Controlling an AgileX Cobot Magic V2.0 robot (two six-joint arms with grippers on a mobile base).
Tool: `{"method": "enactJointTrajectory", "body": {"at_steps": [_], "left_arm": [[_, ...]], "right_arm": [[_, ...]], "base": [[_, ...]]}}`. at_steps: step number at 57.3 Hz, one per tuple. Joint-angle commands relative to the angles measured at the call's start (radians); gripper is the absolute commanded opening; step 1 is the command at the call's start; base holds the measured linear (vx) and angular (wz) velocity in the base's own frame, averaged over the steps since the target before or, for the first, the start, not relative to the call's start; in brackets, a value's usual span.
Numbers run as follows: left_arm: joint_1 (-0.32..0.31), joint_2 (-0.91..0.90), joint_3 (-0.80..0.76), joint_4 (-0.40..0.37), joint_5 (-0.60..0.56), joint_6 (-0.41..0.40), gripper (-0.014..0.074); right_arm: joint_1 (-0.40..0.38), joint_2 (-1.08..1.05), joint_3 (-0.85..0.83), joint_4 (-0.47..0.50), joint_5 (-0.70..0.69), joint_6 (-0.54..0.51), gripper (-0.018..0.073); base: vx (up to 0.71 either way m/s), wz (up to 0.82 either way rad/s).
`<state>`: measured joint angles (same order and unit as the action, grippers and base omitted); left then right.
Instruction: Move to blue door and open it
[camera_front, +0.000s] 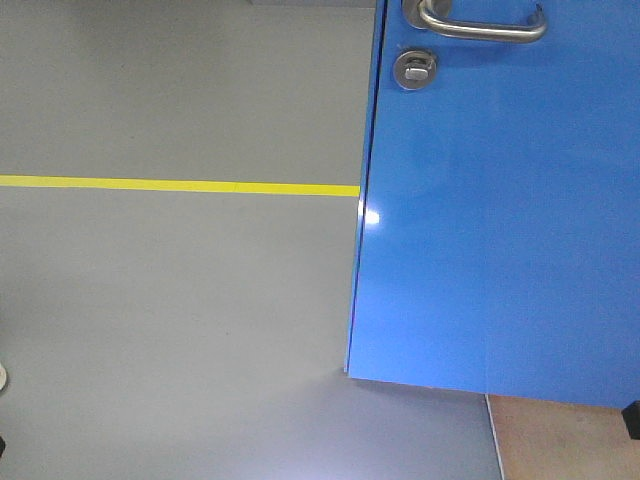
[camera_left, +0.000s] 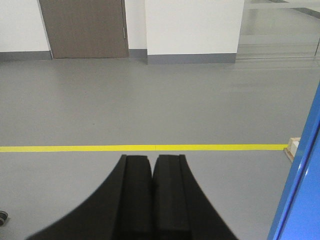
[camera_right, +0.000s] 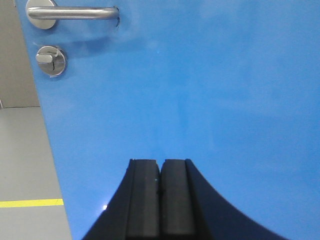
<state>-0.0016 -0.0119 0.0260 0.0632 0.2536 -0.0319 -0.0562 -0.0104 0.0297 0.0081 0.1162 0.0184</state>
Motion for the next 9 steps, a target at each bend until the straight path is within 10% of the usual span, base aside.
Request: {"method": "enactJointTrajectory", "body": {"at_steps": [1, 9], "left_arm": [[-0.007, -0.011, -0.026, -0.006, -0.077, -0.001, 0.0073], [-0.007, -0.011, -0.026, -0.006, -0.077, -0.001, 0.0073]], "right_arm": [[-0.007, 0.004, 0.003, 0.0, -0.083, -0.005, 0.0012], [-0.007, 0.004, 0.003, 0.0, -0.083, -0.005, 0.0012]], "base": [[0.0, 0.0], [0.0, 0.0]]}}
